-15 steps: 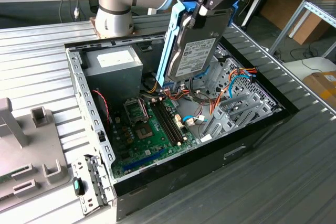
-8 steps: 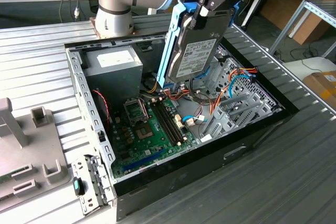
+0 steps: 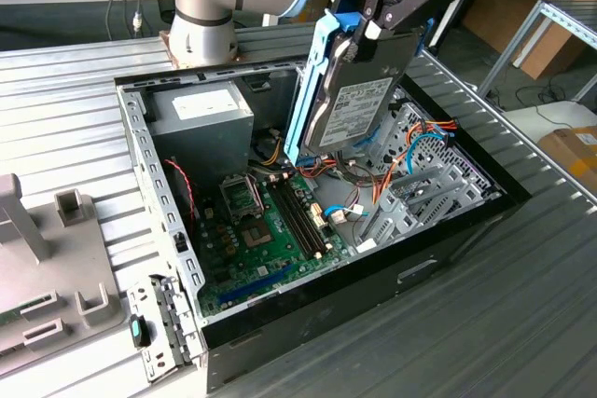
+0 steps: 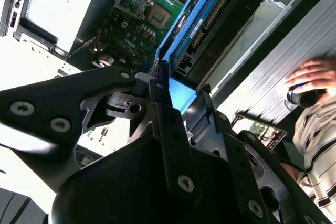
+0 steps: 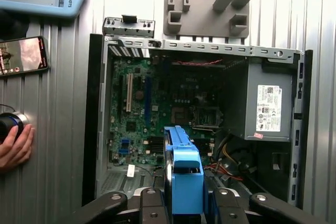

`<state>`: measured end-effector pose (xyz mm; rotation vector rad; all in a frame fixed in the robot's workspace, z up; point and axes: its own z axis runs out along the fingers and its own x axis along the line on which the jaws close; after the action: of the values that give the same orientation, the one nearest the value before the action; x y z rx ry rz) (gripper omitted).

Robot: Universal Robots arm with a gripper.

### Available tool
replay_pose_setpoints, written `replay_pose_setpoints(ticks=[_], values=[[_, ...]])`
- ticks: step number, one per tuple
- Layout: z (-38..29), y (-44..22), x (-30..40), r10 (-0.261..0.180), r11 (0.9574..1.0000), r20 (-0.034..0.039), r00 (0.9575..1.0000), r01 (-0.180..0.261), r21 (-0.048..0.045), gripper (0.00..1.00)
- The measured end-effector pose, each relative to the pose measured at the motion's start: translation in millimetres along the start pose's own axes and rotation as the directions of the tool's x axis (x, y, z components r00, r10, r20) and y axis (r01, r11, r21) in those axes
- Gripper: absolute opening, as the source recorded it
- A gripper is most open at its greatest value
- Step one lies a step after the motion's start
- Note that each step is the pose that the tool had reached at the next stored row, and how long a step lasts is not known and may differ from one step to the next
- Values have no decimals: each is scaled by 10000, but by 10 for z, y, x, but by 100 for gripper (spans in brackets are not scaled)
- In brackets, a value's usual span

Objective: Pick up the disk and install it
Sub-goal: 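Pick up the disk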

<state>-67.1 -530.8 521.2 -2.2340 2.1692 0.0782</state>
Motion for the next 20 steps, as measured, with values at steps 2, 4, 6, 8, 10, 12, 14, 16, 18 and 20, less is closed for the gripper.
replay_pose_setpoints(ticks=[2, 4, 6, 8, 10, 12, 14, 16, 18, 20], values=[[-1, 0, 18, 0, 10000, 1, 10000, 0, 0, 36], [-2, 1, 42, 0, 10000, 0, 10000, 0, 0, 36], [-3, 2, 55, 1, 10000, 0, 10000, -1, 0, 36], [-3, 2, 63, 0, 10000, 0, 10000, 0, 1, 36], [-4, 2, 73, -1, 10000, 0, 10000, 1, 0, 36], [-4, 2, 76, 0, 10000, 0, 10000, 0, 0, 36], [-4, 2, 79, 0, 10000, 1, 10000, 0, 0, 36], [-4, 2, 80, 0, 10000, 0, 10000, 0, 0, 36], [-4, 2, 81, 0, 10000, 0, 10000, 0, 0, 36], [-4, -5, 82, -3, 10000, 1, 10000, 3, 0, 36]])
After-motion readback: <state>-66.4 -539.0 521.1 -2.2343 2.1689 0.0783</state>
